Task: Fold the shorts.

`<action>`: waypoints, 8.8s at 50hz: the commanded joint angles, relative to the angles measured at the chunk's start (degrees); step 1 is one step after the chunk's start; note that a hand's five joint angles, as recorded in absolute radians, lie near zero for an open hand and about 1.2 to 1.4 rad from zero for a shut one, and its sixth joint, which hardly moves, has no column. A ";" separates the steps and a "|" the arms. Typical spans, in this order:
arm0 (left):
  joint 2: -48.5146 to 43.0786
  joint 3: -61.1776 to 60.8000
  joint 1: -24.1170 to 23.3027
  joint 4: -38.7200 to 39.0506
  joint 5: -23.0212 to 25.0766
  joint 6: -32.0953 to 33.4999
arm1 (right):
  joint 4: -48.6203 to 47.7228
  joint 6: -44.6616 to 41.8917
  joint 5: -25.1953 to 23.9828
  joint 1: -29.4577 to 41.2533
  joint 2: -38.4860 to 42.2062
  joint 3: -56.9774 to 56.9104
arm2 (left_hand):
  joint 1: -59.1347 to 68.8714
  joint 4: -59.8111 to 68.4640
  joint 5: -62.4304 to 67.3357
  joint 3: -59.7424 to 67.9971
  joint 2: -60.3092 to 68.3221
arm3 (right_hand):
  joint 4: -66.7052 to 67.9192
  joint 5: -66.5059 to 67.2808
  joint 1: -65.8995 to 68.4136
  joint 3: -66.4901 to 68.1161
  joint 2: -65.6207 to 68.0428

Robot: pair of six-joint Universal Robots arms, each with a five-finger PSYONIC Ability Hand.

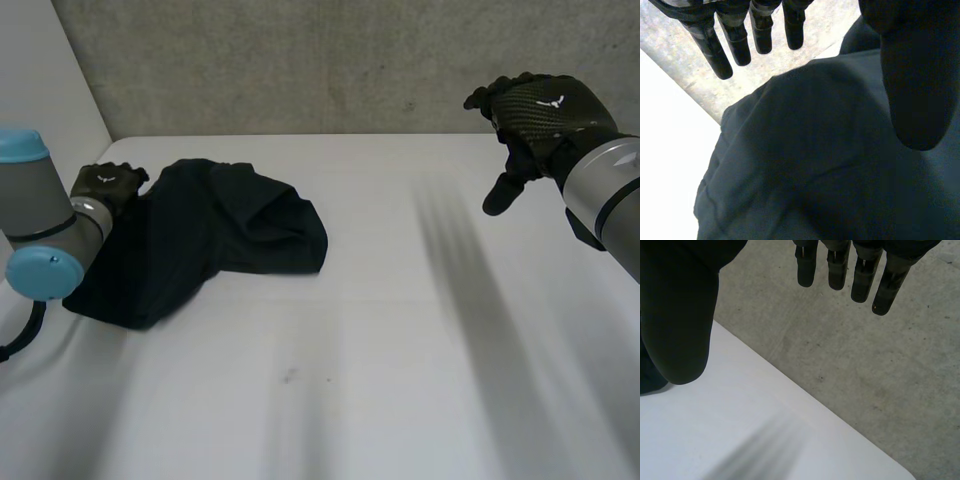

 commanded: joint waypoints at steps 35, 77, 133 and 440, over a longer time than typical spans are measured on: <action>17.95 -13.41 -45.50 0.58 -2.03 -17.64 | -0.09 -1.63 0.36 -0.79 -1.26 -1.84 | 2.01 2.00 1.47 1.90 2.18 | -3.43 -3.52 0.00 -0.54 -2.51; 33.07 -29.67 -26.50 -2.93 -0.55 -26.95 | -17.04 17.54 -2.29 7.39 12.19 15.38 | 0.32 0.31 -0.22 0.21 0.49 | 66.57 66.48 70.00 69.46 67.49; 4.25 -10.96 -36.87 -0.73 -1.34 -35.83 | -9.49 11.82 -10.54 -5.36 -4.86 20.57 | 3.34 3.33 2.80 3.23 3.51 | 7.25 7.16 10.68 10.14 8.17; 32.37 -51.20 -42.06 7.18 -7.15 -5.86 | -6.58 -30.12 -26.27 -6.77 14.47 18.72 | 40.63 40.61 40.08 40.52 40.80 | 63.69 63.60 67.12 66.58 64.61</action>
